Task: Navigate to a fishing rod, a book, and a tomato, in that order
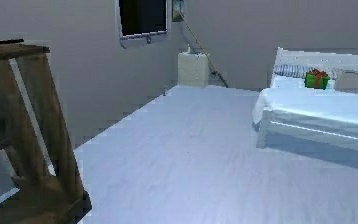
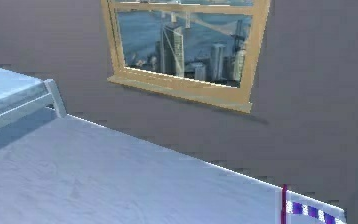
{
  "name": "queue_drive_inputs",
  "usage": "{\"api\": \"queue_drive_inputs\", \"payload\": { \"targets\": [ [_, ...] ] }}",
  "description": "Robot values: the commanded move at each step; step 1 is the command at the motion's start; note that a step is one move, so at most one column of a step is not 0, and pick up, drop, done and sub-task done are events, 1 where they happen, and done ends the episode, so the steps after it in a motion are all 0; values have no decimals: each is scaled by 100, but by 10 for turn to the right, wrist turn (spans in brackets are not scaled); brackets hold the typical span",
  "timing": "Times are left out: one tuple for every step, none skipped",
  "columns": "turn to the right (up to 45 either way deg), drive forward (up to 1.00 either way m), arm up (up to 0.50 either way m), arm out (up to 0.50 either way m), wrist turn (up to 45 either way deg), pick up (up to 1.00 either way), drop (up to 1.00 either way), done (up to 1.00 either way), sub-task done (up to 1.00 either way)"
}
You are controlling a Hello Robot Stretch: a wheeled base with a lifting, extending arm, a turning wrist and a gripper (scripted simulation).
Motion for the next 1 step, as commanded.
{"api": "queue_drive_inputs", "payload": {
  "targets": [
    [120,0,0,0,0,0,0,0,0]
  ]
}}
